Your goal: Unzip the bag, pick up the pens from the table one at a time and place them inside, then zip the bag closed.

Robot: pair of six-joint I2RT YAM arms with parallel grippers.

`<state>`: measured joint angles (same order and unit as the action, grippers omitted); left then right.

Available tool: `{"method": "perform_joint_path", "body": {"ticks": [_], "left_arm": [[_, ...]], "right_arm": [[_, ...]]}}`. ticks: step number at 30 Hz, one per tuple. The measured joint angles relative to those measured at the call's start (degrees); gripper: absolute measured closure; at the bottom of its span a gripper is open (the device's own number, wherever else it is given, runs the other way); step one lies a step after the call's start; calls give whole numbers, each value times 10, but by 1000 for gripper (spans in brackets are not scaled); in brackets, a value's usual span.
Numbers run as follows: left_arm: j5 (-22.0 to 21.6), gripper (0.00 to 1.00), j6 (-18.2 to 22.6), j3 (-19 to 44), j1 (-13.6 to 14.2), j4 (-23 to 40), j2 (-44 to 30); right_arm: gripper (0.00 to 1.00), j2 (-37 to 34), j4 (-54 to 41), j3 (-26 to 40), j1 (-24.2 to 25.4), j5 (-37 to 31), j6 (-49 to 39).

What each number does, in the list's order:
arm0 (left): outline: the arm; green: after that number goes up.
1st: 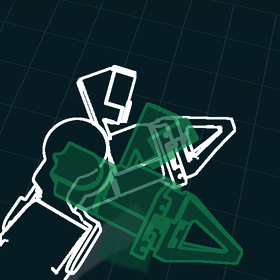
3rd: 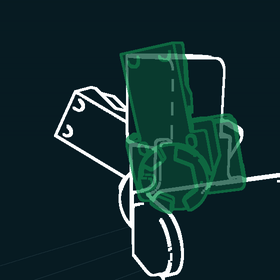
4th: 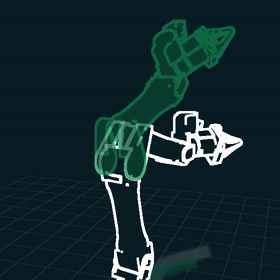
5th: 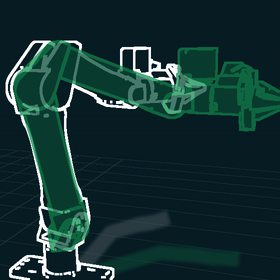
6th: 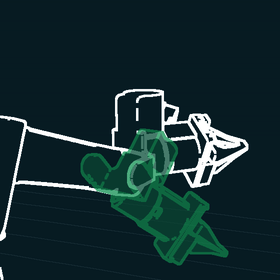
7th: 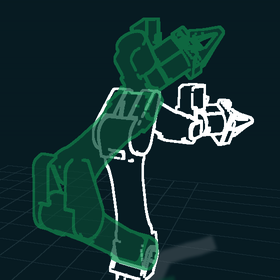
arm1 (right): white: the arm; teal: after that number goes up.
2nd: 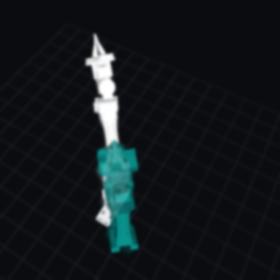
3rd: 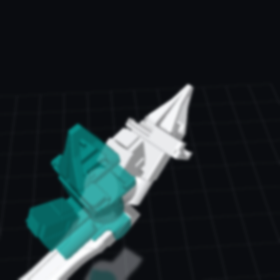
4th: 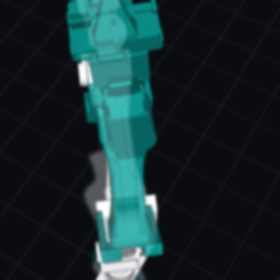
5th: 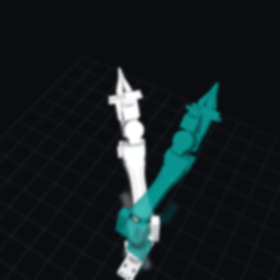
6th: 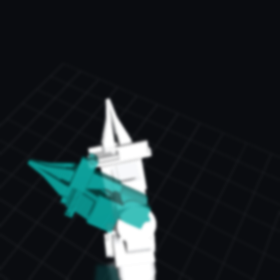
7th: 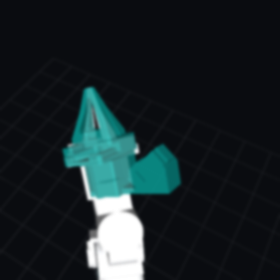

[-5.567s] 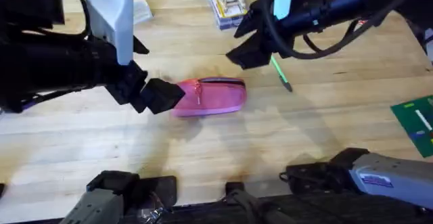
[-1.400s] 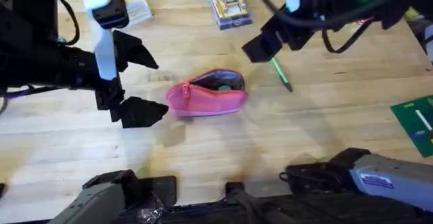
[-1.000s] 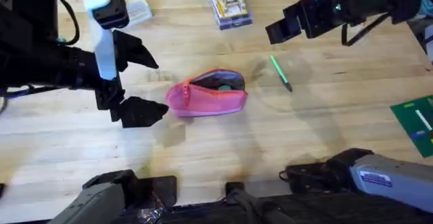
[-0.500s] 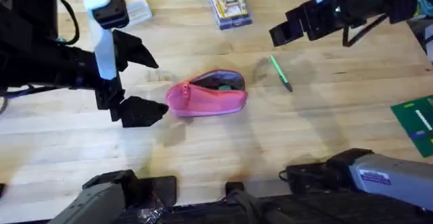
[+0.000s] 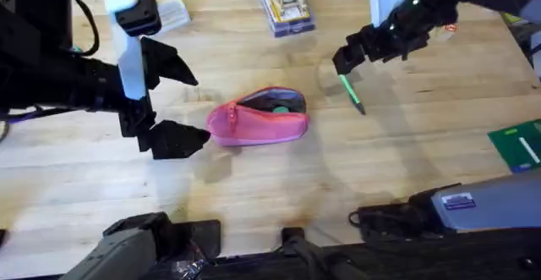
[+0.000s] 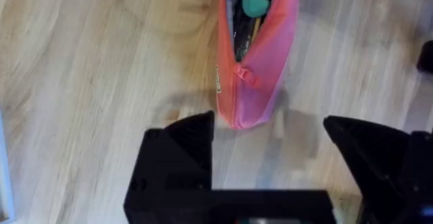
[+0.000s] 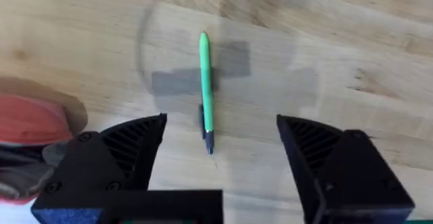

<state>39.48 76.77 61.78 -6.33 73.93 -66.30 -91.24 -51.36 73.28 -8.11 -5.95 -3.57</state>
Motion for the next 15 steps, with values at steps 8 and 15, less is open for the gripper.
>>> {"method": "perform_joint_path", "body": {"ticks": [8, 15], "left_arm": [[0, 7, 0, 0, 0, 0, 0], [0, 7, 0, 0, 0, 0, 0]], "right_arm": [[3, -70, 28, 0, 1, 9, 2], [3, -110, 41, 0, 1, 9, 2]]}}
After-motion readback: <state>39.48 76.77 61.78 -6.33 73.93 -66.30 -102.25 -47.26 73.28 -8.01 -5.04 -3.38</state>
